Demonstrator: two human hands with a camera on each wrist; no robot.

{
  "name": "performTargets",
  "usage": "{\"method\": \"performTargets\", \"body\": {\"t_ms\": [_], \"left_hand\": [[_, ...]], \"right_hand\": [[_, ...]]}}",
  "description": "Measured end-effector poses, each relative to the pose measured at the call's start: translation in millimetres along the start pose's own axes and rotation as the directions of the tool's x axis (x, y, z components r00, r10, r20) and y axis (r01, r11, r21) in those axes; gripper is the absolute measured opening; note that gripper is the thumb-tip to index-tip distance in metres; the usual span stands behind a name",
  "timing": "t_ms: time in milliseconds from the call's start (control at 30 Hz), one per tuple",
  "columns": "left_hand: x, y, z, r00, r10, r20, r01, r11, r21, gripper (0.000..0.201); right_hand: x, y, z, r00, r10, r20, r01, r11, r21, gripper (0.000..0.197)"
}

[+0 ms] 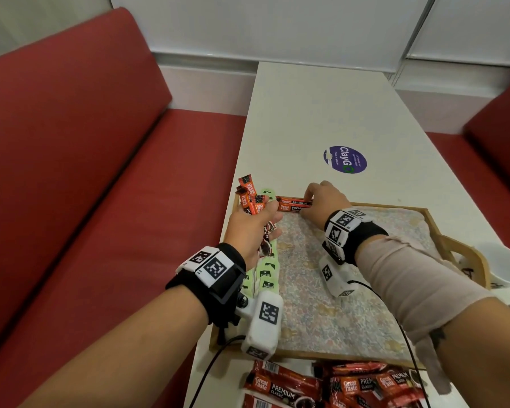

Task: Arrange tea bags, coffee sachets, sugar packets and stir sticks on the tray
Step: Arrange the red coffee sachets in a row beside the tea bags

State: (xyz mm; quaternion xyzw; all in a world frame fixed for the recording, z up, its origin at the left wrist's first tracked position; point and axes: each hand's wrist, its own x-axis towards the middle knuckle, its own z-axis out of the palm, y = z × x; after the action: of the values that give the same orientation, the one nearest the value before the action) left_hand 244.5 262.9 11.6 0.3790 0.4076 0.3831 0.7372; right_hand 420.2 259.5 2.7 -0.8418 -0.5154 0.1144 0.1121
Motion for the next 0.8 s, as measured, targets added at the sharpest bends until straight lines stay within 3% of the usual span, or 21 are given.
{"method": "performTargets", "body": {"t_ms": [200,367,533,800], "left_hand": [[1,1,2,0.998,-0.054,0.038,0.055,0.998,-0.033,0.014],[3,1,1,0.994,-0.112,-0.007,0.111,0.992,-0.054,0.022],[4,3,5,0.990,-0.140,-0.030,0.139,0.989,-0.048,0.026],[1,8,16,0.991,-0.123,-0.058,0.125,0.992,0.019,0.027]], "right_hand": [[-8,-4,-7,1.000,0.013,-0.019,-0.012,1.000,0.017,0.032],[-23,-11,-18,0.994,-0.093,-0.052,0.103,0.959,0.264,0.021],[-46,-26,-26,0.955,-0.278,0.106,0.178,0.819,0.545,0.025],[-55,-31,-25,0.890,-0.359,0.282,0.129,0.790,0.599,0.015]]}}
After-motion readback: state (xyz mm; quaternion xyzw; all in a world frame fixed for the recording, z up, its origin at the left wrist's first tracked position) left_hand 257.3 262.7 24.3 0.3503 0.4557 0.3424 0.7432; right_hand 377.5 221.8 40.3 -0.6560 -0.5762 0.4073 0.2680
